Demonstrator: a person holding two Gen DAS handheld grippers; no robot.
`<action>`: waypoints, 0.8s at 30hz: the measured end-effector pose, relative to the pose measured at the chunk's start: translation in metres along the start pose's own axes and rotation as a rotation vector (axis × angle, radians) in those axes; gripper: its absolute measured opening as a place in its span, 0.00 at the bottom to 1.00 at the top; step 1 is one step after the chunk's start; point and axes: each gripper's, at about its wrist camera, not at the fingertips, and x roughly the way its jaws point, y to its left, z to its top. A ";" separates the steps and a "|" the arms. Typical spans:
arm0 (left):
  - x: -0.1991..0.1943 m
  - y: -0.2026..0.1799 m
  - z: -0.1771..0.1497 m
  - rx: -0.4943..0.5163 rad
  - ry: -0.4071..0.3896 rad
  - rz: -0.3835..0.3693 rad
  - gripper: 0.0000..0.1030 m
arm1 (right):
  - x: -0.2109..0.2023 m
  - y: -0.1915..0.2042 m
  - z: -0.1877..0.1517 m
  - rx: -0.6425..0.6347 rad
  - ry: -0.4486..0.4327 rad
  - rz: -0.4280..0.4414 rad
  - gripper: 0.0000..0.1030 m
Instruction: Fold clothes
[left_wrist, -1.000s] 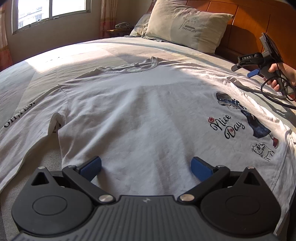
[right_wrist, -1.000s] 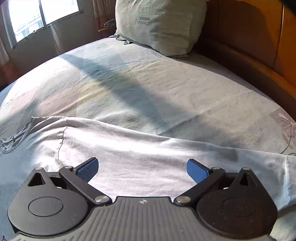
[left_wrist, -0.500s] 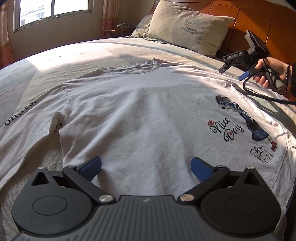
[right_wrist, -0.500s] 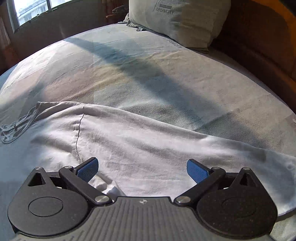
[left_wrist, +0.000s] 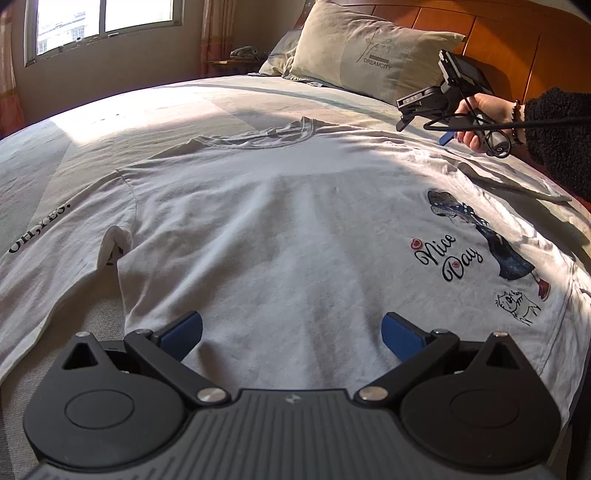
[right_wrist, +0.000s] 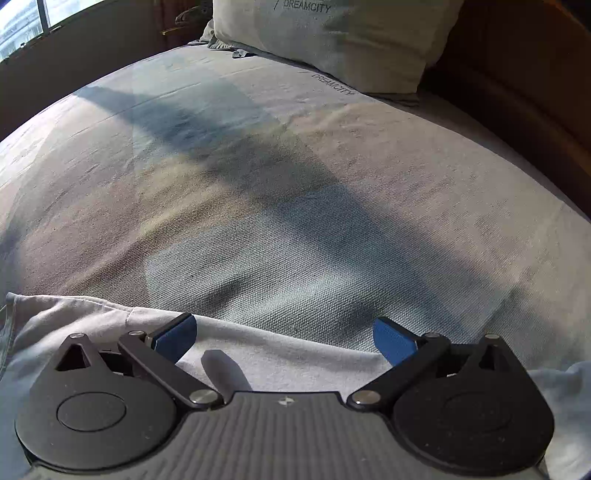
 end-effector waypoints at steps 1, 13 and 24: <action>-0.001 0.000 0.000 -0.003 -0.004 -0.001 0.99 | -0.008 0.009 -0.003 -0.014 0.010 0.036 1.00; 0.005 0.005 -0.001 -0.014 0.014 -0.001 0.99 | 0.038 0.105 0.002 -0.193 -0.020 0.059 1.00; -0.006 0.003 0.001 -0.022 -0.028 -0.020 0.99 | -0.041 0.006 -0.022 -0.114 0.038 0.128 1.00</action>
